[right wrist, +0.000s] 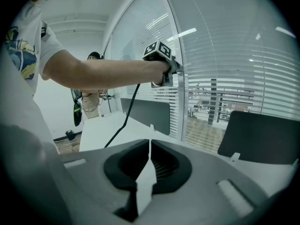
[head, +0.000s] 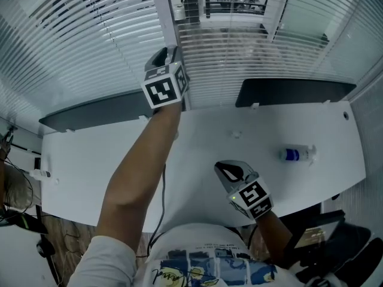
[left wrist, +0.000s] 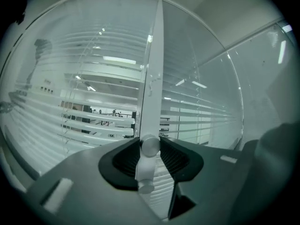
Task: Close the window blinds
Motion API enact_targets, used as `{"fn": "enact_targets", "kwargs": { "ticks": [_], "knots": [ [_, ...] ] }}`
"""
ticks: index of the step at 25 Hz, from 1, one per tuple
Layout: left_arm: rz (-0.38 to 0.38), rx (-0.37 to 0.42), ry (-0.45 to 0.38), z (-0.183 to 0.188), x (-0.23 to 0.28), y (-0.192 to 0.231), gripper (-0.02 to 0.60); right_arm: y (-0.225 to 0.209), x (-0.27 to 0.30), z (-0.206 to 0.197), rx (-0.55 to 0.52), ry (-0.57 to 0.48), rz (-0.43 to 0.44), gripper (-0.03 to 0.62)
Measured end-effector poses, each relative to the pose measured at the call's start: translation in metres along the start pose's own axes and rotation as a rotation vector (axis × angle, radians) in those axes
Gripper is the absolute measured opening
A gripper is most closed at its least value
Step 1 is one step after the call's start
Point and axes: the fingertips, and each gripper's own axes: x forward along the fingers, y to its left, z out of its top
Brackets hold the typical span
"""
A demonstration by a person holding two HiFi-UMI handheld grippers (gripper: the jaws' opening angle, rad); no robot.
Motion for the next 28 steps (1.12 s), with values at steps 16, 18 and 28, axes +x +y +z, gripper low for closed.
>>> {"fn": "enact_targets", "kwargs": {
  "ticks": [16, 18, 28],
  "knots": [
    [0.014, 1.172, 0.028, -0.010, -0.009, -0.012, 0.178, 0.005, 0.000, -0.001, 0.004, -0.005, 0.001, 0.012],
    [0.008, 1.260, 0.029, -0.012, -0.008, -0.014, 0.178, 0.006, 0.001, 0.000, 0.001, -0.007, 0.005, 0.012],
    [-0.021, 1.533, 0.083, -0.024, 0.006, -0.023, 0.178, 0.005, 0.000, 0.003, -0.001, 0.001, 0.011, 0.012]
  ]
}}
